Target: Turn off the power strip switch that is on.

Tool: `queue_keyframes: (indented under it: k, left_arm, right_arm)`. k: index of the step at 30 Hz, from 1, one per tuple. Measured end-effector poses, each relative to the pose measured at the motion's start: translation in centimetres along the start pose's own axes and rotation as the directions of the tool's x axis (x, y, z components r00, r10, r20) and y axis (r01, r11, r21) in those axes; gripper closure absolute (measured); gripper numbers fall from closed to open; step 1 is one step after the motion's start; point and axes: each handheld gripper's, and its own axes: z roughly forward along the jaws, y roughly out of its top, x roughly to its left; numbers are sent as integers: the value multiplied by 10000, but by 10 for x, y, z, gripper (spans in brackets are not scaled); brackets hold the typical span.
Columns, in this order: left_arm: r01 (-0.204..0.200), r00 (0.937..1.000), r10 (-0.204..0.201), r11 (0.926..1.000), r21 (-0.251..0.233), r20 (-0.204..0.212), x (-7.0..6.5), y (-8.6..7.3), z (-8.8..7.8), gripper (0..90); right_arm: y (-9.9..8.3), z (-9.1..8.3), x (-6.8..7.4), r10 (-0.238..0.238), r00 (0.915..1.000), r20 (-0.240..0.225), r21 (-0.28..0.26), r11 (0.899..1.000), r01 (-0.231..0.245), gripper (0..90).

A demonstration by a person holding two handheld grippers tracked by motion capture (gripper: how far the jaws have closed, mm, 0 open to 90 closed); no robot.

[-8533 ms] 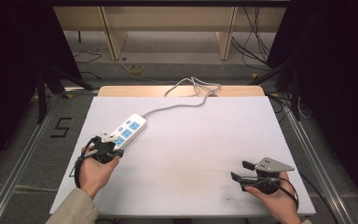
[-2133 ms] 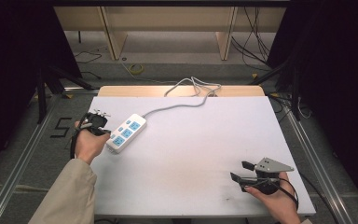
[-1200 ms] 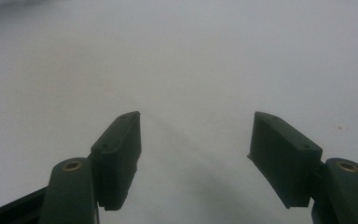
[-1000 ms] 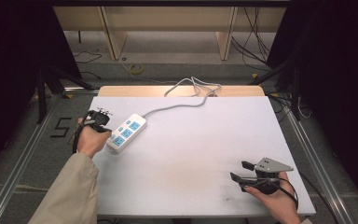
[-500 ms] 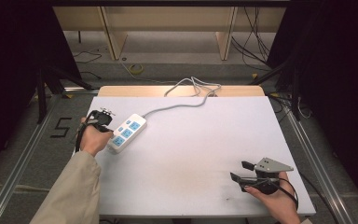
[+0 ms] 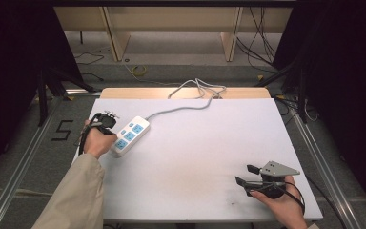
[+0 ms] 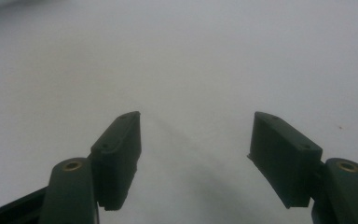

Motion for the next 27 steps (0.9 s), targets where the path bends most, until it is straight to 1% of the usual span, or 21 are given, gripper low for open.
queue_keyframes:
  k: [9,15,21,22,27]
  left_arm:
    - [-153,9999,153,9998,95,-33,-1,1,3,897]
    - [-68,10000,68,10000,40,46,-1,2,4,897]
    - [-163,9999,163,9998,73,17,-2,2,5,897]
    - [-291,9996,291,9995,124,-22,-2,2,4,897]
    - [-283,9996,284,9994,214,-25,-2,3,4,898]
  right_arm:
    - [0,0,0,-6,10000,-19,-5,10000,6,345]
    - [0,0,0,3,10000,-15,16,10000,-3,345]
    - [0,1,0,-26,10000,-22,12,10000,26,345]
    - [0,1,0,-25,10000,-19,9,10000,25,345]
    - [0,0,1,-18,10000,-16,4,10000,18,345]
